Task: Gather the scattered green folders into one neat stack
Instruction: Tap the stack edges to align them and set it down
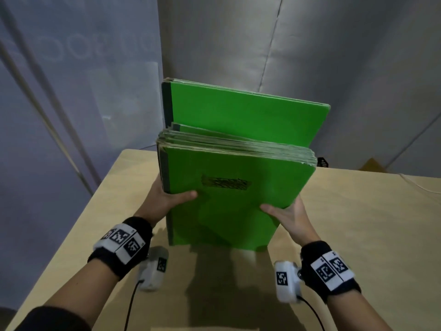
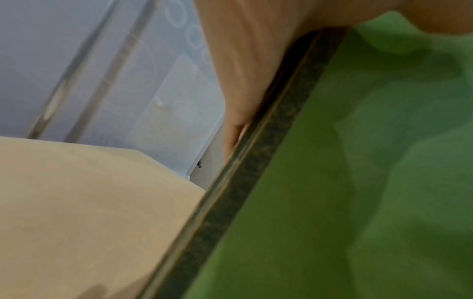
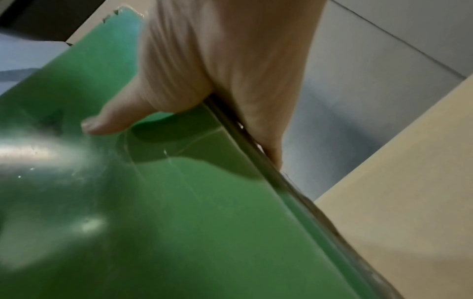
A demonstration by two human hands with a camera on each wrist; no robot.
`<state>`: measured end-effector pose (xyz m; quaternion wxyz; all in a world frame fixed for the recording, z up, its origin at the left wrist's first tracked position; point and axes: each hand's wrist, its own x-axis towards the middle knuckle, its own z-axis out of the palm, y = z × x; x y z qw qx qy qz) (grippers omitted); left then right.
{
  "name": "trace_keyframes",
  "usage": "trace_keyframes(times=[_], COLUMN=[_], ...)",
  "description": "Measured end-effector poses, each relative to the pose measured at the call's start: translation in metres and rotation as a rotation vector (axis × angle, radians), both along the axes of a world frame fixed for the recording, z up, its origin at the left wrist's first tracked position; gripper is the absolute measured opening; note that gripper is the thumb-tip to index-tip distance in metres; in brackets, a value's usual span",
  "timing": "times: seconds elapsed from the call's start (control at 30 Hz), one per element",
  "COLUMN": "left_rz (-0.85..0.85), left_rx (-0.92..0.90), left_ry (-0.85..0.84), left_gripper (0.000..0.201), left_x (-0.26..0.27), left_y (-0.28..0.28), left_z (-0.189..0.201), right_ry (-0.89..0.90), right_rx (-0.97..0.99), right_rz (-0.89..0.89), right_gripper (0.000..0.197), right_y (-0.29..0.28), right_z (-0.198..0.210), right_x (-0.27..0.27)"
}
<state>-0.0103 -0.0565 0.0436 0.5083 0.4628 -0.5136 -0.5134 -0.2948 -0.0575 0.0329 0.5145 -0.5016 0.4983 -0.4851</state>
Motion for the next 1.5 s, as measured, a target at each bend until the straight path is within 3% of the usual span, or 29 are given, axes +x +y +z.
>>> trace_keyframes(times=[0.13,0.23,0.3,0.4,0.57,0.73,0.77,1.0,1.07,1.1,1.23,1.37,1.5], left_rz=[0.039,0.074,0.089,0.087,0.058,0.122,0.118,0.257,0.269,0.273,0.283,0.131,0.064], left_rx=[-0.049,-0.128,-0.167,-0.181,-0.11,-0.152,-0.177,-0.029,-0.007,-0.01,-0.005,0.043,0.077], left_ry=[0.052,0.045,0.06,0.064,0.041,0.079,0.091,0.145,0.123,0.114,0.064,0.107,0.241], left_gripper=[0.103,0.076,0.071,0.076,0.082,0.114,0.113,0.048,0.019,0.017,0.042,0.032,0.074], left_x=[-0.005,-0.015,-0.018,-0.02,-0.021,-0.022,-0.022,-0.028,-0.029,-0.028,-0.021,-0.02,-0.025], left_y=[-0.006,-0.008,-0.009,-0.01,-0.008,-0.003,-0.005,-0.027,-0.03,-0.031,-0.039,-0.032,-0.014], left_z=[0.009,0.02,0.027,0.033,0.034,0.069,0.078,0.1,0.101,0.1,0.097,0.097,0.068], right_ry=[-0.063,-0.104,-0.096,-0.096,0.011,0.023,0.028,-0.003,-0.001,-0.002,-0.015,-0.009,-0.017], right_rx=[-0.074,-0.118,-0.176,-0.226,-0.134,-0.163,-0.171,-0.197,-0.198,-0.195,-0.187,-0.164,-0.103], right_rz=[-0.112,-0.149,-0.157,-0.135,-0.085,-0.051,-0.056,-0.049,-0.058,-0.067,-0.086,-0.089,-0.082], right_gripper=[0.123,0.105,0.093,0.083,0.119,0.129,0.129,0.113,0.117,0.117,0.121,0.124,0.123], right_y=[-0.01,-0.014,-0.016,-0.02,-0.013,-0.016,-0.016,-0.015,-0.016,-0.017,-0.018,-0.017,-0.016], right_z=[-0.001,0.008,0.019,0.028,0.013,0.026,0.028,0.033,0.032,0.031,0.03,0.023,0.009], right_x=[0.004,0.003,0.0,-0.004,-0.01,-0.021,-0.023,-0.02,-0.019,-0.019,-0.015,-0.013,-0.012])
